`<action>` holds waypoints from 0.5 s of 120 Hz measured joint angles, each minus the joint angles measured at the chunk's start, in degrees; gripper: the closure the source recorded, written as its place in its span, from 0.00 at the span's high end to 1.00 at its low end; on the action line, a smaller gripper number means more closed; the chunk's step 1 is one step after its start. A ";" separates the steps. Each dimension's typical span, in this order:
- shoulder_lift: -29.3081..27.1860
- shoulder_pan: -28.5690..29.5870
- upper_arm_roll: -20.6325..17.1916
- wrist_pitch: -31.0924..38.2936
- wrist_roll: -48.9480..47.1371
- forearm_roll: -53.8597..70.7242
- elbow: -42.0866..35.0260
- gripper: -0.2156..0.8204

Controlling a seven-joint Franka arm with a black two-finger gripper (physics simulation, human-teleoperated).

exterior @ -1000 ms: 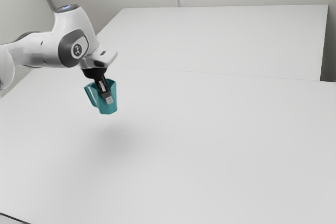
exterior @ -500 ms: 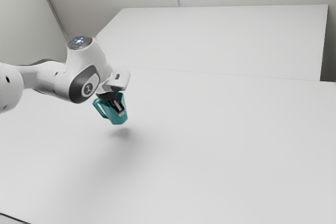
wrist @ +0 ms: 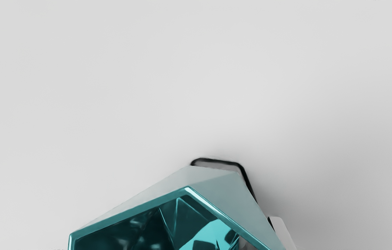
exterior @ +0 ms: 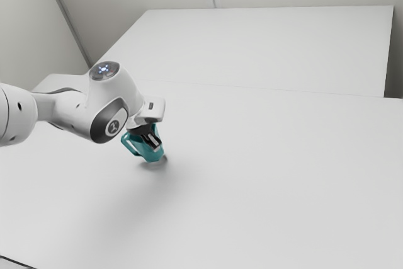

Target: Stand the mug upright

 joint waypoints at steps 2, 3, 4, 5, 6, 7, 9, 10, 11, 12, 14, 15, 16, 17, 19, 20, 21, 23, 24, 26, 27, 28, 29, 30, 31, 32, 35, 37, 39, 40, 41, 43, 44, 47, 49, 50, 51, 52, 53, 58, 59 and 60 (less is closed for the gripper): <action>-0.06 0.00 0.00 0.02 -0.25 0.00 -0.07 0.05; -0.10 0.01 0.00 0.03 -0.37 0.00 -0.11 0.05; -0.13 0.01 0.00 0.04 -0.49 0.00 -0.15 0.05; -0.18 0.01 0.00 0.04 -0.61 0.00 -0.22 0.05; -0.23 0.01 0.00 0.04 -0.73 0.00 -0.27 0.05; -0.26 0.01 0.00 0.04 -0.85 0.00 -0.33 0.05; -0.36 0.00 0.00 0.02 -1.08 0.00 -0.44 0.05; -0.41 0.00 0.00 0.00 -1.19 0.00 -0.49 0.05; -0.46 0.00 0.00 -0.02 -1.31 0.00 -0.55 0.05; -0.50 -0.01 0.00 -0.05 -1.42 0.00 -0.59 0.05; -0.62 -0.04 0.00 -0.09 -1.64 0.01 -0.78 0.05; -0.67 -0.06 0.00 -0.10 -1.75 0.01 -0.88 0.05; -0.72 -0.08 0.00 -0.12 -1.86 0.01 -0.98 0.05; -0.77 -0.10 0.00 -0.14 -1.97 0.01 -1.08 0.05; -0.81 -0.15 0.00 -0.17 -2.18 0.02 -1.26 0.05; -0.83 -0.17 0.00 -0.18 -2.29 0.02 -1.34 0.05; -0.85 -0.19 0.00 -0.20 -2.40 0.02 -1.41 0.05; -0.86 -0.23 0.00 -0.23 -2.60 0.02 -1.55 0.05; -0.86 -0.25 0.00 -0.25 -2.71 0.02 -1.60 0.05; -0.85 -0.27 0.00 -0.29 -2.92 0.03 -1.71 0.05; -0.84 -0.28 0.00 -0.31 -3.02 0.03 -1.75 0.05; -0.83 -0.29 0.00 -0.33 -3.12 0.03 -1.79 0.05; -0.81 -0.30 0.00 -0.35 -3.22 0.03 -1.82 0.05; -0.79 -0.31 0.00 -0.37 -3.32 0.03 -1.85 0.05; -0.76 -0.31 0.00 -0.39 -3.42 0.04 -1.87 0.05; -0.73 -0.31 0.00 -0.41 -3.51 0.04 -1.89 0.05; -0.63 -0.31 0.00 -0.47 -3.80 0.04 -1.94 0.05; -0.56 -0.31 0.00 -0.50 -3.98 0.05 -1.96 0.05; -0.50 -0.30 0.00 -0.53 -4.16 0.05 -1.97 0.05; -0.47 -0.30 0.00 -0.55 -4.24 0.05 -1.98 0.05; -0.44 -0.29 0.00 -0.56 -4.33 0.05 -1.98 0.05; -0.38 -0.29 0.00 -0.58 -4.50 0.06 -1.99 0.05; -0.35 -0.28 0.00 -0.59 -4.58 0.06 -2.00 0.05; -0.21 -0.27 0.00 -0.61 -4.82 0.07 -2.00 0.05; -0.08 -0.27 0.00 -0.63 -4.98 0.07 -2.00 0.05; -0.01 -0.27 0.00 -0.64 -5.06 0.07 -2.01 0.05; 0.06 -0.26 0.00 -0.65 -5.13 0.07 -2.01 0.05; 0.12 -0.26 0.00 -0.65 -5.21 0.08 -2.01 0.05; 0.17 -0.26 -0.01 -0.66 -5.28 0.08 -2.01 0.05; 0.40 -0.25 -0.01 -0.69 -5.63 0.08 -2.01 0.05; 0.44 -0.25 -0.01 -0.69 -5.70 0.08 -2.01 0.05; 0.48 -0.25 -0.01 -0.70 -5.77 0.08 -2.01 0.05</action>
